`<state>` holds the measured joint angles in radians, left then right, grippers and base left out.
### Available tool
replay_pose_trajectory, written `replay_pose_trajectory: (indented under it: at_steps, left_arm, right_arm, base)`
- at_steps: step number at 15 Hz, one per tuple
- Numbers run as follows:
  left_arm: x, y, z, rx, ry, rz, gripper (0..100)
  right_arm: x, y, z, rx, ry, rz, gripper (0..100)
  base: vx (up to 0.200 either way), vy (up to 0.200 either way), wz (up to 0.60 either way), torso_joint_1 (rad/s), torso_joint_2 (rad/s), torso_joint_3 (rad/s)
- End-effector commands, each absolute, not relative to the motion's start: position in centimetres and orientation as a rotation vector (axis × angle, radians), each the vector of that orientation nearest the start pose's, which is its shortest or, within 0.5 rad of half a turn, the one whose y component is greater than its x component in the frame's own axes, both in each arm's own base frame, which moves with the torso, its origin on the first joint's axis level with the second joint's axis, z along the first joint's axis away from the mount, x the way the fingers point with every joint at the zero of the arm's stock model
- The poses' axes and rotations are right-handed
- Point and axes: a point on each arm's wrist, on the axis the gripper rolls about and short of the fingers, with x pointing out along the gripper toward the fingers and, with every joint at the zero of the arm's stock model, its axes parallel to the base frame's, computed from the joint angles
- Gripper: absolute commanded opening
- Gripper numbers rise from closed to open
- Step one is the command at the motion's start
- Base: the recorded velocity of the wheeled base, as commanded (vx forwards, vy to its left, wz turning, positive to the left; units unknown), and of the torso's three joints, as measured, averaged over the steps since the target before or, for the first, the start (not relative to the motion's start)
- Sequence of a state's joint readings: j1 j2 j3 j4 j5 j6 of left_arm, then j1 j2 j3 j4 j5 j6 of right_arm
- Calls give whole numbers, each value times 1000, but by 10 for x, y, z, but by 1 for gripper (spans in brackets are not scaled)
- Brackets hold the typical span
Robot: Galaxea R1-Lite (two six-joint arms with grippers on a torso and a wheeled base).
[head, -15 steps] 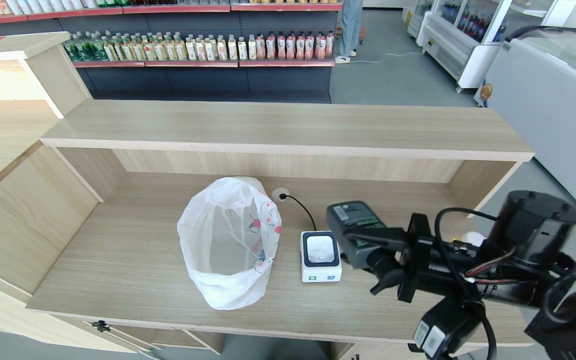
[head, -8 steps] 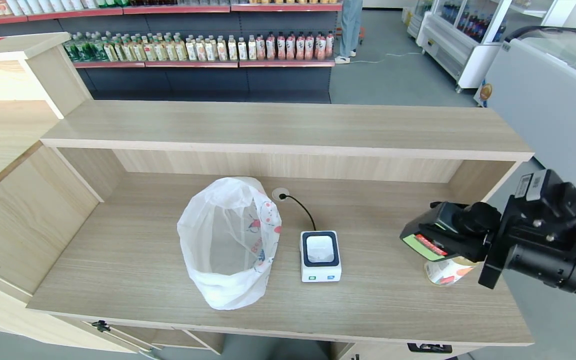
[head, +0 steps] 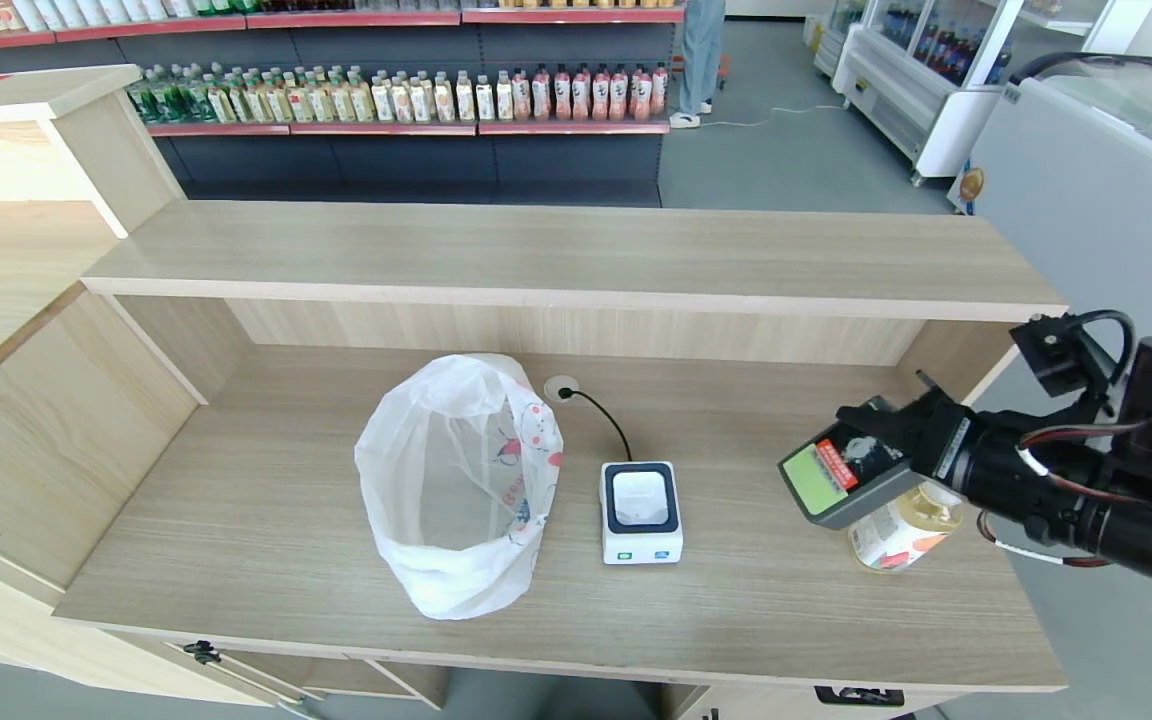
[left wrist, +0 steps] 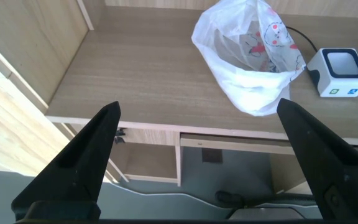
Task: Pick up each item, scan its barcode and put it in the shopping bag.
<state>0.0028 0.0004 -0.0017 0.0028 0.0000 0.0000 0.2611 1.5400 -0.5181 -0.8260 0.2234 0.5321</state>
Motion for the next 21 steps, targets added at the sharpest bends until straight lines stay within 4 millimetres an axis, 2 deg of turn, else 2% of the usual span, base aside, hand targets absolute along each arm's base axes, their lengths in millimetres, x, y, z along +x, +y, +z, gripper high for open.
replay_pose_trajectory:
  at_steps: [1,3,7,10,12,16,19,21]
  left_arm:
    - [-23,0,76,0,2,3,100]
    - [-23,0,76,0,2,3,100]
    - [-23,0,76,5,2,3,100]
    - [-23,0,76,5,2,3,100]
    - [-23,0,76,6,2,3,100]
    - [-23,0,76,3,2,3,100]
    - [-23,0,76,5,2,3,100]
    - [-23,0,76,5,2,3,100]
  right_arm:
    - [271,80,138,522,420,317,0]
    - [279,91,135,514,412,319,0]
    - [273,115,142,500,405,397,0]
    - [273,124,136,486,419,383,0]
    - [281,130,132,481,421,374,0]
    - [296,139,131,479,412,382,0]
    - [300,151,120,452,438,377,0]
    - [306,154,100,335,449,320,0]
  base:
    - [0,0,0,0,0,0]
    - [0,0,0,0,0,0]
    - [0,0,0,0,0,0]
    - [0,0,0,0,0,0]
    - [0,0,0,0,0,0]
    - [0,200,0,-2,4,2]
    - [0,133,0,-5,0,6]
    - [0,0,0,0,0,0]
